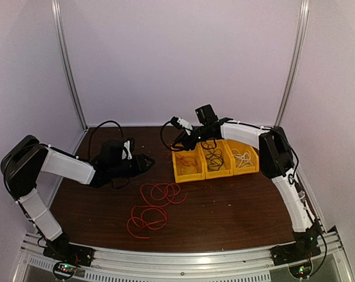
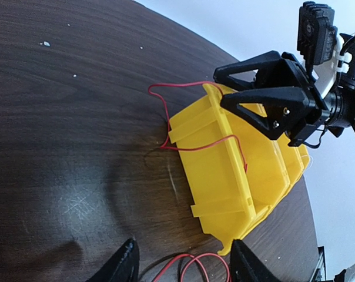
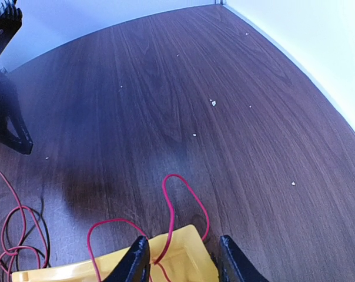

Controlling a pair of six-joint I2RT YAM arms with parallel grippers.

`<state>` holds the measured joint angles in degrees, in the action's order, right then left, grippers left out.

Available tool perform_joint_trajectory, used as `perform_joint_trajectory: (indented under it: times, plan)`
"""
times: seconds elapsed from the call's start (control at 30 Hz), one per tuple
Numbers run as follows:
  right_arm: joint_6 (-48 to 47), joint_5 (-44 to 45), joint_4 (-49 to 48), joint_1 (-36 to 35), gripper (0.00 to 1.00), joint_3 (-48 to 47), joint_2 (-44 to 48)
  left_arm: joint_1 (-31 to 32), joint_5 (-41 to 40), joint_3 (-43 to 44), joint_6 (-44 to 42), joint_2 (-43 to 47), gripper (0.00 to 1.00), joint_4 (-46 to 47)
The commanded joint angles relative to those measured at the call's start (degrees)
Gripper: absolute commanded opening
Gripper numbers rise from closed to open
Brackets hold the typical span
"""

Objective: Untangle the cables
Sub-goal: Adjust the untangled cable in the bin.

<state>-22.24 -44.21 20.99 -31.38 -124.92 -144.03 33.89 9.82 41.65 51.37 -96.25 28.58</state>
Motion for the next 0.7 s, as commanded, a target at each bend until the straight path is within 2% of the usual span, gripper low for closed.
perform_joint_trajectory:
  times: [0.0, 0.23, 0.43, 0.67]
  plan:
    - [1.9, -1.39, -1.19, -0.69, 0.38, -3.09, -2.44, -0.31, -1.17, -0.19, -1.05, 0.5, 0.54, 0.79]
    - [-0.45, -0.18, -1.09, -1.29, 0.24, -3.83, -2.88, -0.31, -1.82, -0.69, -1.39, 0.6, 0.54, 0.13]
    - [-3.37, -0.68, 1.14, -1.78, 0.02, -3.98, -0.79, -0.31, -1.6, -0.09, -1.57, -0.23, 0.54, 0.12]
    - [-2.18, -3.55, -0.25, -1.8, 0.0, -1.58, 6.52, -0.31, -1.25, -0.08, -0.92, -1.83, 0.54, 1.55]
